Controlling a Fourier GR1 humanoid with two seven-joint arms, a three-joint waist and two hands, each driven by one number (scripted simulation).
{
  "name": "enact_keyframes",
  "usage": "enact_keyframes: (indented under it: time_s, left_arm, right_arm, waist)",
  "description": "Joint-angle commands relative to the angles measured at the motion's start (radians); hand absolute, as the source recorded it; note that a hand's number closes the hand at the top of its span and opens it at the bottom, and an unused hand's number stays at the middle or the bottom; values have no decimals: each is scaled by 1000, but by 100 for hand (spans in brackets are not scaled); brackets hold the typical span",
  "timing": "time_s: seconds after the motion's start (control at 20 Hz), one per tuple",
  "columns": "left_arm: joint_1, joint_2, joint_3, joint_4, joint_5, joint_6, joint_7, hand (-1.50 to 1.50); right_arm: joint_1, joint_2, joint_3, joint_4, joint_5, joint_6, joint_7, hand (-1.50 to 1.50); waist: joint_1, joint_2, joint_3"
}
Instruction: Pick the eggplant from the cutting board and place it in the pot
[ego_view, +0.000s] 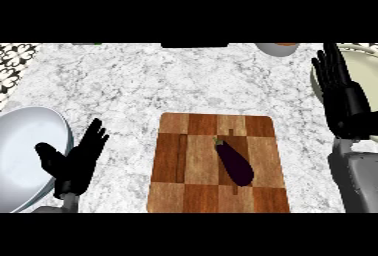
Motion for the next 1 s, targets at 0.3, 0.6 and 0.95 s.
enact_keyframes:
  time_s: [0.3,0.6,0.95]
  left_arm:
    - [-28,223,22,63,-205,58,36,0]
    - [-59,304,48,56,-233,72,175,0]
    - [-85,274,49,76,-262,91,199,0]
  right_arm:
    - [-50,-214,333,2,487,30,119,150]
    - [131,143,536,-43,827,-452,168,-150]
    - [149,102,661,-268,1104,-141,600,-150]
  waist:
    - [45,-8,-37]
    - [13,3,-7]
    - [-1,3,-10]
